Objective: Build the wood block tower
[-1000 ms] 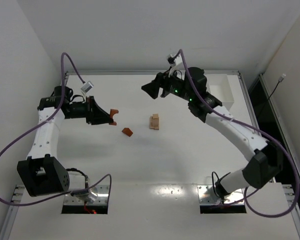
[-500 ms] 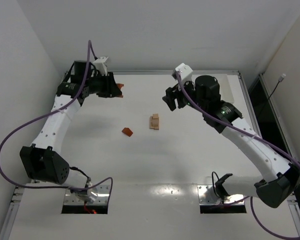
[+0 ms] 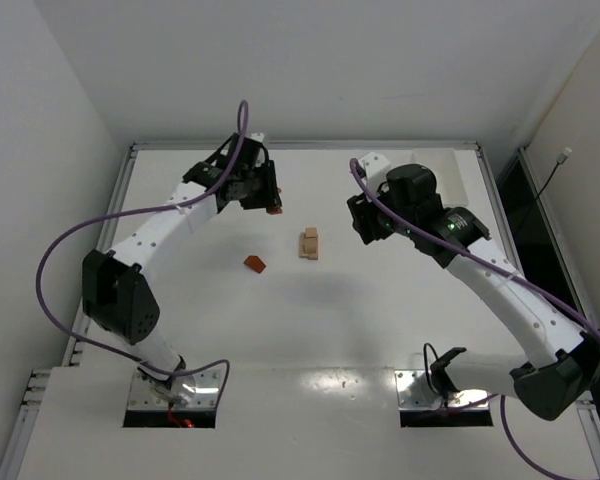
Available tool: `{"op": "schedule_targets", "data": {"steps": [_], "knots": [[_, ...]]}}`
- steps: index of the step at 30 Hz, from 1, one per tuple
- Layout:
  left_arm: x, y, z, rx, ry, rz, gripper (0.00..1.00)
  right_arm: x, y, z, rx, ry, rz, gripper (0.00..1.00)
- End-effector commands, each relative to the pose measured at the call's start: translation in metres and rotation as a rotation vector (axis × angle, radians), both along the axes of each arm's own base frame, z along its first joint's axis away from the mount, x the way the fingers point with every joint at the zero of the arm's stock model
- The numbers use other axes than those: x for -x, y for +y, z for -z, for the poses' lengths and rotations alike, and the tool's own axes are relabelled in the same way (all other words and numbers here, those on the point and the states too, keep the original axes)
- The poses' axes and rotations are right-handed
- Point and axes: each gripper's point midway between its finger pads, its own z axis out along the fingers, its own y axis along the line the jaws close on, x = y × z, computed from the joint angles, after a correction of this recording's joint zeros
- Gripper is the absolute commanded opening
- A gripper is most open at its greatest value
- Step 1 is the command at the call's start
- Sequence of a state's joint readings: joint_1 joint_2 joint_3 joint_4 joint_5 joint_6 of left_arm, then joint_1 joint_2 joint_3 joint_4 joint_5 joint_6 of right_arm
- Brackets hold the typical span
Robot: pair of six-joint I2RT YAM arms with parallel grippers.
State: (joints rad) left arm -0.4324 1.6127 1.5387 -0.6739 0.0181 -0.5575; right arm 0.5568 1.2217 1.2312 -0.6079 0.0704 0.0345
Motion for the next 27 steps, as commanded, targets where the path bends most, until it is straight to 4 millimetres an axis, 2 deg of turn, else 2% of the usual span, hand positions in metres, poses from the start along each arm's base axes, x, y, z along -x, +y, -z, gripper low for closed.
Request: {"op": "schedule_targets", "data": {"steps": [1, 3, 6, 7, 10, 11, 12, 15, 17, 19, 21, 23, 25, 27], "knots": [[0.004, -0.023, -0.005, 0.053, 0.039, 0.014, 0.00, 0.007, -0.002, -0.015, -0.030, 0.023, 0.001, 0.51], [0.010, -0.040, 0.008, 0.042, 0.077, 0.066, 0.00, 0.009, -0.003, -0.012, -0.024, 0.033, 0.001, 0.47], [0.016, -0.056, 0.018, 0.047, 0.117, 0.127, 0.00, 0.009, -0.008, -0.014, -0.017, 0.030, 0.006, 0.47], [0.016, -0.060, 0.029, 0.051, 0.150, 0.131, 0.00, 0.009, -0.008, -0.014, -0.017, 0.030, 0.006, 0.47], [0.013, -0.073, 0.029, 0.064, 0.154, 0.171, 0.00, 0.011, -0.013, -0.021, -0.028, 0.011, 0.015, 0.47], [0.004, -0.076, 0.028, 0.052, 0.136, 0.173, 0.00, 0.011, -0.013, -0.017, -0.024, 0.019, 0.015, 0.45], [0.005, -0.080, 0.029, 0.041, 0.143, 0.180, 0.00, 0.014, -0.013, -0.020, -0.033, 0.013, 0.008, 0.45], [0.002, -0.092, 0.025, 0.034, 0.124, 0.202, 0.00, 0.013, -0.017, -0.013, -0.018, 0.024, 0.014, 0.45], [0.002, -0.090, 0.031, 0.018, 0.138, 0.194, 0.00, 0.013, -0.020, -0.015, -0.022, 0.016, 0.023, 0.45], [0.005, -0.096, 0.036, 0.021, 0.154, 0.212, 0.00, 0.014, -0.019, -0.015, -0.027, 0.019, 0.015, 0.45], [0.009, -0.099, 0.050, 0.006, 0.183, 0.220, 0.00, 0.015, -0.020, -0.014, -0.022, 0.027, 0.015, 0.45], [0.009, -0.101, 0.051, -0.003, 0.179, 0.206, 0.00, 0.016, -0.020, -0.017, -0.027, 0.019, 0.015, 0.45], [0.014, -0.103, 0.061, -0.023, 0.214, 0.213, 0.00, 0.016, -0.020, -0.017, -0.027, 0.019, 0.015, 0.45], [0.011, -0.103, 0.057, -0.017, 0.204, 0.200, 0.00, 0.018, -0.022, -0.016, -0.028, 0.018, 0.015, 0.45]]}}
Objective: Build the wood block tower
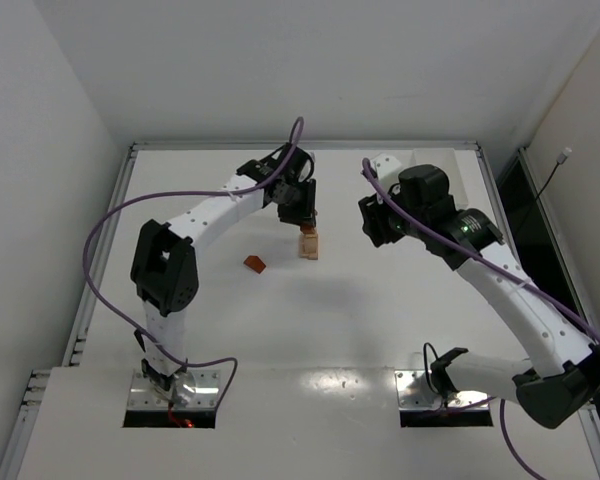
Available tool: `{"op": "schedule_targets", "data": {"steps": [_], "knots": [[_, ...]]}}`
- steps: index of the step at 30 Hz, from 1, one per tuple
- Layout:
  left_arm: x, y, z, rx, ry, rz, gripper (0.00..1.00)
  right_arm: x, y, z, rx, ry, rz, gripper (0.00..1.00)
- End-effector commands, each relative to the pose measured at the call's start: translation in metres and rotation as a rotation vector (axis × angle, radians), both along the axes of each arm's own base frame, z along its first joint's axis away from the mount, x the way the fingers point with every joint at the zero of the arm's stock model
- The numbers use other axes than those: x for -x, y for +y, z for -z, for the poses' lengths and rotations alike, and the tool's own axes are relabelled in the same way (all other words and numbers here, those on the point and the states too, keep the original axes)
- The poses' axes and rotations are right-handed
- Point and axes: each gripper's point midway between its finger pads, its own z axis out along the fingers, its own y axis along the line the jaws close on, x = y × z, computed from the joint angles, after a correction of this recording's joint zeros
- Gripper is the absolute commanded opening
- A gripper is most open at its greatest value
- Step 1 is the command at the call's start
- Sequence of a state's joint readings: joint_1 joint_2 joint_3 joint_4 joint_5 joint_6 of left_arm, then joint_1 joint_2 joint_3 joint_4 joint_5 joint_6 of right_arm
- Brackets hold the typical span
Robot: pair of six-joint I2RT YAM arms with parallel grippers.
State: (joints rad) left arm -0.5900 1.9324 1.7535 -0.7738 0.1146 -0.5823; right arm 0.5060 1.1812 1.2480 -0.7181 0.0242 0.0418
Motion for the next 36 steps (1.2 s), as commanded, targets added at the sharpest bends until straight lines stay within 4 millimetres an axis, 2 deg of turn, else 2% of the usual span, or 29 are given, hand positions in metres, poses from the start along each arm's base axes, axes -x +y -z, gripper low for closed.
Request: {"op": "schedule_targets", "data": {"steps": [1, 6, 10, 16, 19, 26, 27, 28, 30, 36], "knots": [[0.000, -0.006, -0.013, -0.001, -0.017, 0.005, 0.00, 0.003, -0.002, -0.016, -0.026, -0.045, -0.002, 0.45], [-0.003, -0.007, -0.011, -0.031, -0.024, 0.006, 0.00, 0.005, -0.003, -0.010, -0.021, -0.035, -0.002, 0.45], [0.005, -0.005, 0.002, -0.037, 0.018, -0.004, 0.00, 0.004, -0.006, -0.010, -0.020, -0.035, 0.007, 0.44], [-0.001, -0.003, 0.012, -0.061, 0.017, -0.029, 0.00, 0.003, -0.005, -0.012, -0.025, -0.043, 0.008, 0.44], [0.000, -0.002, 0.026, -0.081, 0.045, -0.028, 0.00, 0.005, -0.006, -0.011, -0.025, -0.043, 0.008, 0.43], [-0.003, -0.006, 0.039, -0.091, 0.065, -0.014, 0.00, 0.003, -0.009, -0.011, -0.031, -0.040, 0.022, 0.41], [-0.003, -0.006, 0.039, -0.091, 0.065, -0.014, 0.00, 0.003, -0.009, -0.011, -0.031, -0.040, 0.022, 0.45], [-0.002, -0.007, 0.044, -0.092, 0.079, -0.009, 0.00, 0.003, -0.010, -0.011, -0.027, -0.043, 0.029, 0.53], [-0.002, -0.007, 0.044, -0.092, 0.080, -0.009, 0.00, 0.000, -0.012, -0.013, -0.031, -0.051, 0.039, 0.57], [-0.001, -0.007, 0.058, -0.109, 0.103, -0.009, 0.00, -0.001, -0.013, -0.013, -0.035, -0.048, 0.040, 0.58]]}}
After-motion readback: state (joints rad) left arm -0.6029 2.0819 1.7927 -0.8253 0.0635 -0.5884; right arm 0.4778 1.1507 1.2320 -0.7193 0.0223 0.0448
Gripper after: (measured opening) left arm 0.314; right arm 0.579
